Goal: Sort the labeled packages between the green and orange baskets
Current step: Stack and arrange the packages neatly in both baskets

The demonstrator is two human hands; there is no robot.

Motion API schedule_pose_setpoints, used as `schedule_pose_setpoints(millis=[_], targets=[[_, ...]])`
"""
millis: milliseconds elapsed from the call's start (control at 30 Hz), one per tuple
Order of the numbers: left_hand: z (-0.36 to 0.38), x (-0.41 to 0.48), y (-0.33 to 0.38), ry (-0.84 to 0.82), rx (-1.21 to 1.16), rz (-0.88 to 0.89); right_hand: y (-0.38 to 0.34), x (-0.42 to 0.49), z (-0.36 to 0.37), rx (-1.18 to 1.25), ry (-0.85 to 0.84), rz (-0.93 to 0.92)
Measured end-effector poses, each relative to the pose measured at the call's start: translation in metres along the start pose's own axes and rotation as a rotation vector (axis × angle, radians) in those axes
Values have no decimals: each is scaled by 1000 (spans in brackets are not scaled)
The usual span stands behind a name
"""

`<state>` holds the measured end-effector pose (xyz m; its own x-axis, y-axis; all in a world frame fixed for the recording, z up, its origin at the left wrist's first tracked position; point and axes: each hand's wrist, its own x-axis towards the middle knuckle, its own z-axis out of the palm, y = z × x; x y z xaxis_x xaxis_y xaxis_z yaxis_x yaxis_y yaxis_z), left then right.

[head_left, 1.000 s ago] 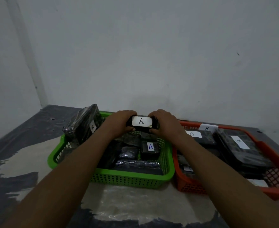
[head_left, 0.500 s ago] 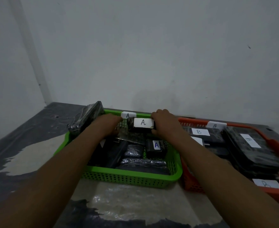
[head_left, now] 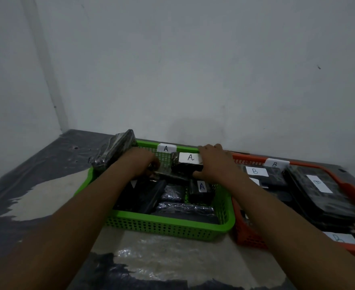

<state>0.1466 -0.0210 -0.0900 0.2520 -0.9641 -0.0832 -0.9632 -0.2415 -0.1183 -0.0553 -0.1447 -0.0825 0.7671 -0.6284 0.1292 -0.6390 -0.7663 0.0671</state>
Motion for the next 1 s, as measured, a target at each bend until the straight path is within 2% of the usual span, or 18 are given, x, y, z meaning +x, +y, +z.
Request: schedule_pose_setpoints(millis=[100,200,367,533,767,1000], targets=[[-10,-4,-6,116,-58,-4,-13,-1,2,134,208,-189],[-20,-8,-9,200,-186,-3,-24,1,8,216,223,-308],[-23,-18,-10,212,-222,-6,-25,9,12,423,120,-219],[-21,-21,-5,218,-216,-13,-20,12,14,496,89,-222],[-24,-19,-11,395,-240,56,-10,25,1,622,106,-199],[-25,-9,-1,324,-175,149,6,39,-5,839,64,-67]])
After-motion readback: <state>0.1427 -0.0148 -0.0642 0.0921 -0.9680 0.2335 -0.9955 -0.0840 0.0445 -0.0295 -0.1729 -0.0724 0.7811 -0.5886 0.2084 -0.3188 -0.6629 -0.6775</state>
